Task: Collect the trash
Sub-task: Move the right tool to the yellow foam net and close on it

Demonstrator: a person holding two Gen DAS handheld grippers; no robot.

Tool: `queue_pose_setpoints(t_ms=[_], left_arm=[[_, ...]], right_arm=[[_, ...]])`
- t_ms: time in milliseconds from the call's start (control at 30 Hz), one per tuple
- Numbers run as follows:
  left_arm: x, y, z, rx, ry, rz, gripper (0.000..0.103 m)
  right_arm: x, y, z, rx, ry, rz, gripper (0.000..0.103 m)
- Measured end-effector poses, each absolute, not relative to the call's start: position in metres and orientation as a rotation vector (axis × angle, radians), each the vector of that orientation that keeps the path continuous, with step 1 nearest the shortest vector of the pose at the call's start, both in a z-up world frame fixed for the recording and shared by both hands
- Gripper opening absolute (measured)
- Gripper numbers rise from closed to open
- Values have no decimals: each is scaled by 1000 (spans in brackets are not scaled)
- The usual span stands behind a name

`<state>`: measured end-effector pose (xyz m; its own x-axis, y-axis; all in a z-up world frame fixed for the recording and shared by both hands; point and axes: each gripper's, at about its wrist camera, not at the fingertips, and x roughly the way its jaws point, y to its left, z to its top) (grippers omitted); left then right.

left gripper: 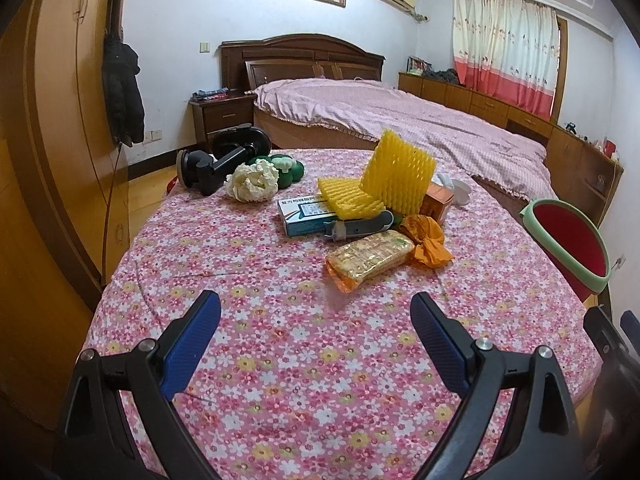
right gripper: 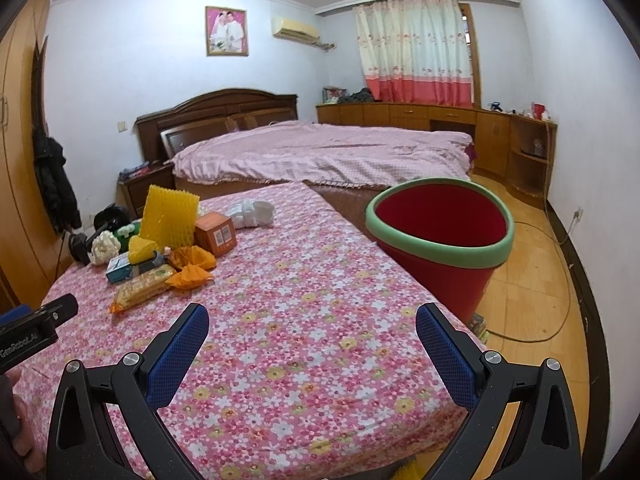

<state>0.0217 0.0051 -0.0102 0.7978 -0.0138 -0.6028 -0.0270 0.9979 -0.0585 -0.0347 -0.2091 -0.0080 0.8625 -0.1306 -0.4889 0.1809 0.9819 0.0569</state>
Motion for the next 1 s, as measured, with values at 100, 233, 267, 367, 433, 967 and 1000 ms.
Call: queue_pose_setpoints(t_ms=[100,233,267,367,433,967,1000], left_arm=[[31,6,-9,-53,660,4,95],[46,9,-10,-47,693,-7,95],[51,9,-11,-46,704,-10,95],[64,11,-13,-36,730,-10,95],[74,13,-14,-30,748,-11,95],[151,39,-14,-52,817,-4,95],[154,42,-15,-55,820,1,95]], right_arm=[[-23,-209,-6,95,521,-137,103],[-5,-209,-4,89,547,-103,103],[0,-209,-3,87,554,-95,103],[14,-208,-2,91,575,-46,103],[23,-208,-1,103,585,-12,103],[104,-173,1,42,692,117,103],[110,-170,2,41,695,122,102]])
